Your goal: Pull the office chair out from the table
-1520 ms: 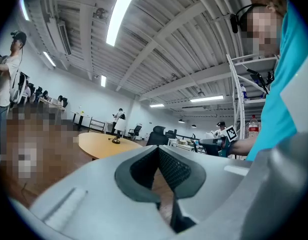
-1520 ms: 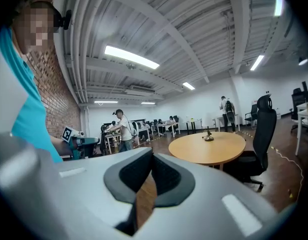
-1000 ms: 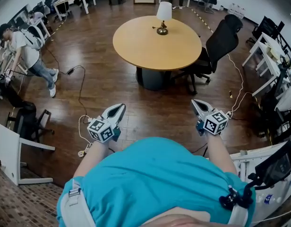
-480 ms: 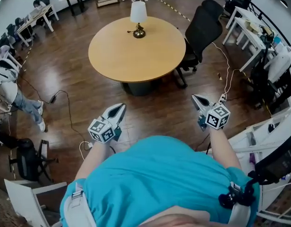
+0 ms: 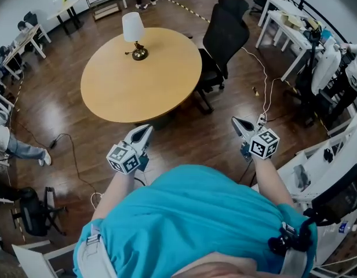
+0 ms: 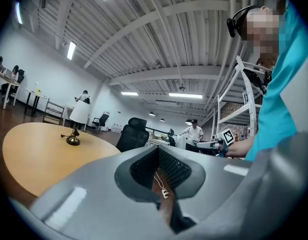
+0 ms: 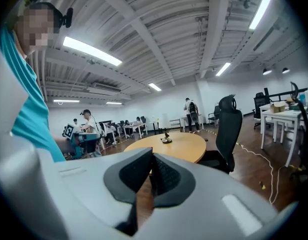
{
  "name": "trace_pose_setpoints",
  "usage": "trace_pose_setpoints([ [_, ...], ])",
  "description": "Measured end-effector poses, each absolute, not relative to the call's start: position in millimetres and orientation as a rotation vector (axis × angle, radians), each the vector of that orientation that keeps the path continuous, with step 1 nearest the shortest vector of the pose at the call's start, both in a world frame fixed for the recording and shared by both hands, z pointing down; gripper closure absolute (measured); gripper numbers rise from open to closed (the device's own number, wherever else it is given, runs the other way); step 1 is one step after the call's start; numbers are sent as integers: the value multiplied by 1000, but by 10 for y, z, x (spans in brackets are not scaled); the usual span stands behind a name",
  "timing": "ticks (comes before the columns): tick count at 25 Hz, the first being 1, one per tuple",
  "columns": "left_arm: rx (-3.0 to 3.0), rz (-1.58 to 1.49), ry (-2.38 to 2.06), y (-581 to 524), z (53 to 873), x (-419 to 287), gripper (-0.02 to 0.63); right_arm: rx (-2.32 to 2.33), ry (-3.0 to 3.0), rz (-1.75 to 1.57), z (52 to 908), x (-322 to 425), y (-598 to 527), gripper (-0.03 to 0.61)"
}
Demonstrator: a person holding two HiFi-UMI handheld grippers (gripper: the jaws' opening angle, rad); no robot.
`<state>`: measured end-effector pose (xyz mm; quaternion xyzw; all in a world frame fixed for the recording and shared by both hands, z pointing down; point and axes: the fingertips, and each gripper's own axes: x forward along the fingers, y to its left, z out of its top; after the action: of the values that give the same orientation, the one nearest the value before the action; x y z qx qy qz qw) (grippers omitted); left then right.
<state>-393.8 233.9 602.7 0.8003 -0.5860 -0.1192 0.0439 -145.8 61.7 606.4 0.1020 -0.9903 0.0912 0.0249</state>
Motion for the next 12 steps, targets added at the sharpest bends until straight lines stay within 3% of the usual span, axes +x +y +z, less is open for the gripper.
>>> trace_pose_setpoints([
  [12, 2532, -342, -1707, 593, 5856, -3306, 587, 401, -3093, 253, 5955, -885, -1048, 581],
])
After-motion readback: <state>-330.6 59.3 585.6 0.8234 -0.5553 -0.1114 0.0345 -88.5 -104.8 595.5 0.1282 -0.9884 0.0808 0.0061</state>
